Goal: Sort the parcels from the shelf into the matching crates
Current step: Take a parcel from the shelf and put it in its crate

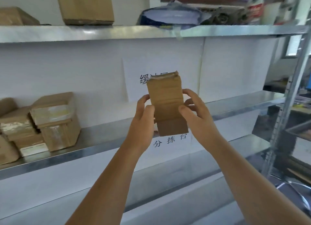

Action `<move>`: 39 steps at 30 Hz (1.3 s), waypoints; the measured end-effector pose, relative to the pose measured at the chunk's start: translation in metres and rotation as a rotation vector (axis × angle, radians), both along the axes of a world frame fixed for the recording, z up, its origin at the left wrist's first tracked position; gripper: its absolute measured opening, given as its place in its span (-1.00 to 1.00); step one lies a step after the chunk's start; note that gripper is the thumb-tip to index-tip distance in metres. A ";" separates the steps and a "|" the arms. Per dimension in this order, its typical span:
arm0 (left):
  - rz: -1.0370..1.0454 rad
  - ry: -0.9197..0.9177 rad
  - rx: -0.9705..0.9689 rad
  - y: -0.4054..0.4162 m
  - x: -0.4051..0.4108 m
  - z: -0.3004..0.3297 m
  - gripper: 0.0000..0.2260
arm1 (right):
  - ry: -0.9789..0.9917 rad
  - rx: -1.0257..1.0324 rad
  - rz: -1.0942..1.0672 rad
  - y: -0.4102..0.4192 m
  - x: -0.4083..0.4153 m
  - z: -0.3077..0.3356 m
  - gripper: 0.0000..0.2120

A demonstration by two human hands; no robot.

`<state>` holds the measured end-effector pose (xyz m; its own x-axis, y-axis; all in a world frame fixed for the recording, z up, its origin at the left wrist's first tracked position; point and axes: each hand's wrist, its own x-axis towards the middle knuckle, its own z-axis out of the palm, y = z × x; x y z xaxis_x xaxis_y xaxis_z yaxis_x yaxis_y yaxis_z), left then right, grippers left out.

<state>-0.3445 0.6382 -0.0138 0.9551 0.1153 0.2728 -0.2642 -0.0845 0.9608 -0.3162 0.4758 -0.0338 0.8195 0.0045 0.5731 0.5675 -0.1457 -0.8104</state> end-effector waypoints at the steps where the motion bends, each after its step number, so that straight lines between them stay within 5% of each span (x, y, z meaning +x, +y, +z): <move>1: -0.031 0.010 -0.026 -0.021 -0.002 0.003 -0.72 | 0.005 0.065 0.010 -0.021 -0.006 0.003 -0.75; 4: -0.098 0.047 -0.092 -0.088 -0.007 0.010 -0.75 | 0.013 0.174 -0.012 -0.090 -0.021 0.004 -0.64; 7: -0.167 0.084 -0.092 -0.159 -0.013 0.015 -0.54 | 0.061 0.197 -0.123 -0.169 -0.035 0.000 -0.31; 11: -0.281 0.049 0.068 -0.266 -0.019 0.020 -0.29 | 0.123 0.183 -0.221 -0.284 -0.053 -0.004 -0.24; 13: -0.322 0.020 0.124 -0.317 -0.019 0.017 -0.38 | 0.119 0.186 -0.231 -0.335 -0.064 -0.006 -0.37; 16: -0.393 -0.019 0.125 -0.385 -0.013 0.003 -0.73 | 0.076 0.245 -0.254 -0.401 -0.080 -0.012 -0.85; 18: -0.455 -0.057 0.144 -0.424 -0.009 -0.008 -0.65 | 0.022 0.230 -0.301 -0.442 -0.086 -0.019 -0.95; 25: -0.640 -0.088 0.179 -0.544 0.018 -0.045 -0.43 | -0.031 0.188 -0.400 -0.534 -0.101 -0.040 -0.60; 30: -0.837 -0.042 0.088 -0.618 0.057 -0.070 -0.53 | 0.036 0.128 -0.630 -0.587 -0.084 -0.075 -0.51; 36: -1.097 0.090 0.002 -0.710 0.113 -0.084 -0.66 | 0.184 -0.102 -1.168 -0.638 -0.038 -0.094 0.00; 39: -1.198 0.162 -0.021 -0.753 0.139 -0.091 -0.63 | 0.243 -0.211 -1.383 -0.673 -0.020 -0.096 0.09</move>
